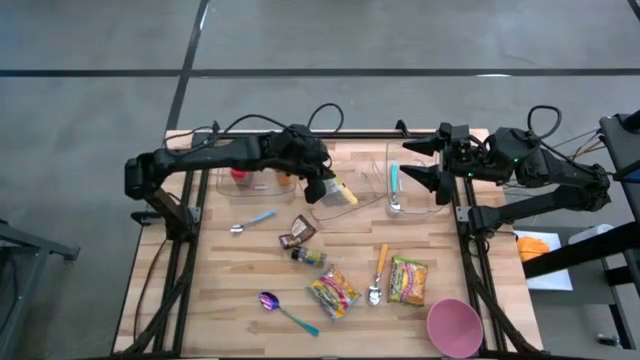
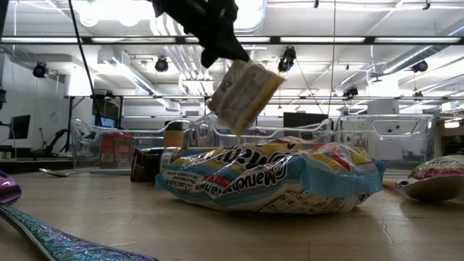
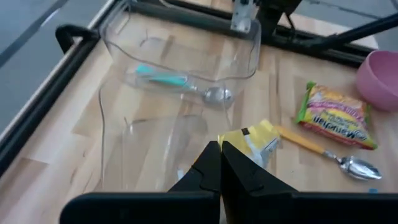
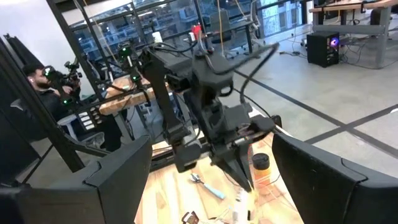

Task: Pick & Place Food Item
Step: Put the yellow noodle pack into the middle transparent bin

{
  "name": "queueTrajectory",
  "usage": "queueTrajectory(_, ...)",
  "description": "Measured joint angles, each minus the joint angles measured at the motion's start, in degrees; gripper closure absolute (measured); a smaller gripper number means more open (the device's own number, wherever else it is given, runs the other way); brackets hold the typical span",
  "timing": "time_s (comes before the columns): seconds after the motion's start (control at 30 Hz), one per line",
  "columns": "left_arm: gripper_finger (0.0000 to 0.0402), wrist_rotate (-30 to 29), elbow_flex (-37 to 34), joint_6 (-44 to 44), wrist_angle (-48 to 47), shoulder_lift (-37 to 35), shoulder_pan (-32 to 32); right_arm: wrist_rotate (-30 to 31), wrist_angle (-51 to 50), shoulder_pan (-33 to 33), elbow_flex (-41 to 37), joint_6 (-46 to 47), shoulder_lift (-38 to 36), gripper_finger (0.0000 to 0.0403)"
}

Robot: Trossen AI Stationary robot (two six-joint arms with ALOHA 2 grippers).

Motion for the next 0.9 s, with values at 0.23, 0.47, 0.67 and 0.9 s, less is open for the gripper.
queueTrajectory(0.23,0.0401,0.13,-0.45,-0.02,-0.16,4.41,0.0,-0.09,0.0,-0.02,0.0,0.0,0.0,0.0076)
queueTrajectory(0.47,0.0401,0.43,-0.45,-0.2,-1.15,7.66,0.0,-0.29,0.0,-0.01,0.0,0.17,0.04,0.0076)
queueTrajectory(0.67,0.0401,0.81,-0.65,-0.19,-7.15,8.09,-0.02,-0.52,-0.03,0.0,0.0,0.2,0.04,0.0076)
queueTrajectory(0.9,0.0401,2.19,-2.11,-0.94,-10.38,7.24,-0.04,-0.52,-0.05,0.0,0.0,0.0,0.02,0.0076)
